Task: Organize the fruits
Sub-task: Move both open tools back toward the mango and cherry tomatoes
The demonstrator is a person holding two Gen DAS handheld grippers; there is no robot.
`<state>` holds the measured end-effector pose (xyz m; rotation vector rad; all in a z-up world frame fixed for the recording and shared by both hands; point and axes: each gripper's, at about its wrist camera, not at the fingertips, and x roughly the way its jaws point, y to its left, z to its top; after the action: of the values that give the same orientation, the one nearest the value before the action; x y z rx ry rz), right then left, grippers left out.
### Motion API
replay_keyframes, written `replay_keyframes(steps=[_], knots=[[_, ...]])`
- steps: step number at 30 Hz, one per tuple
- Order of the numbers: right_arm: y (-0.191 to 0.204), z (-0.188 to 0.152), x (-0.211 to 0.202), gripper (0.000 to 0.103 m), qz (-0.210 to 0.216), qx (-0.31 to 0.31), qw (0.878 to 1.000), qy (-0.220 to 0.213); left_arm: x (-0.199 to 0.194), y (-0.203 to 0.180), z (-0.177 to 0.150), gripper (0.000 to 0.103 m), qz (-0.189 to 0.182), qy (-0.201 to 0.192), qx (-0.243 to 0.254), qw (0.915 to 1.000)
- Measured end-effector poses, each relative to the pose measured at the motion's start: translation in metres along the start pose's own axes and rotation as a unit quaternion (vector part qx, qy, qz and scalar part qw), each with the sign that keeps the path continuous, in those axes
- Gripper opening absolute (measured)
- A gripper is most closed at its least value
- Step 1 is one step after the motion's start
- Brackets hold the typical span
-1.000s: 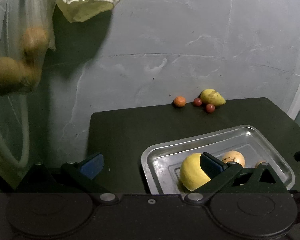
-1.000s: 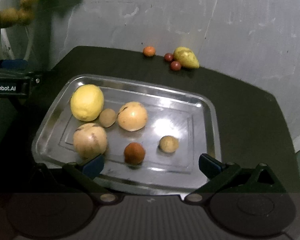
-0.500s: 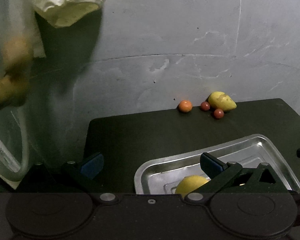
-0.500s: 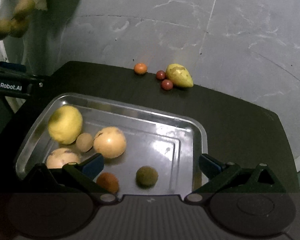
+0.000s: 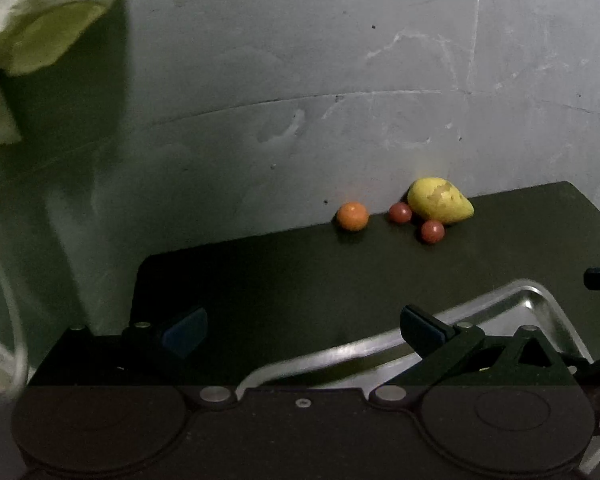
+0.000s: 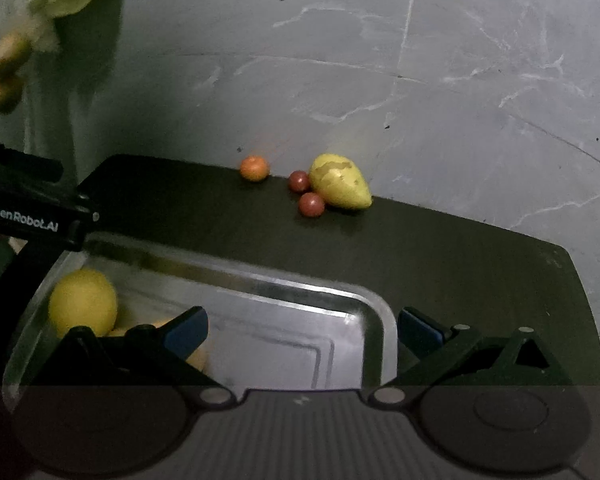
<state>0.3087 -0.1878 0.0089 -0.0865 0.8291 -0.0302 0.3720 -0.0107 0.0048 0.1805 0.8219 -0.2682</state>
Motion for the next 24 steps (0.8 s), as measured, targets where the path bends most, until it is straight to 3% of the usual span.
replay_keyframes(steps=[14, 24], knots=[[-0.015, 0.027, 0.048, 0.103, 0.004, 0.051, 0.999, 0.011, 0.077, -0.015, 0.042, 0.102, -0.003, 0.035, 0.015, 0.9992], [-0.019, 0.043, 0.079, 0.103, 0.004, 0.057, 0.998, 0.012, 0.114, -0.018, 0.058, 0.102, -0.027, 0.047, -0.017, 0.9984]])
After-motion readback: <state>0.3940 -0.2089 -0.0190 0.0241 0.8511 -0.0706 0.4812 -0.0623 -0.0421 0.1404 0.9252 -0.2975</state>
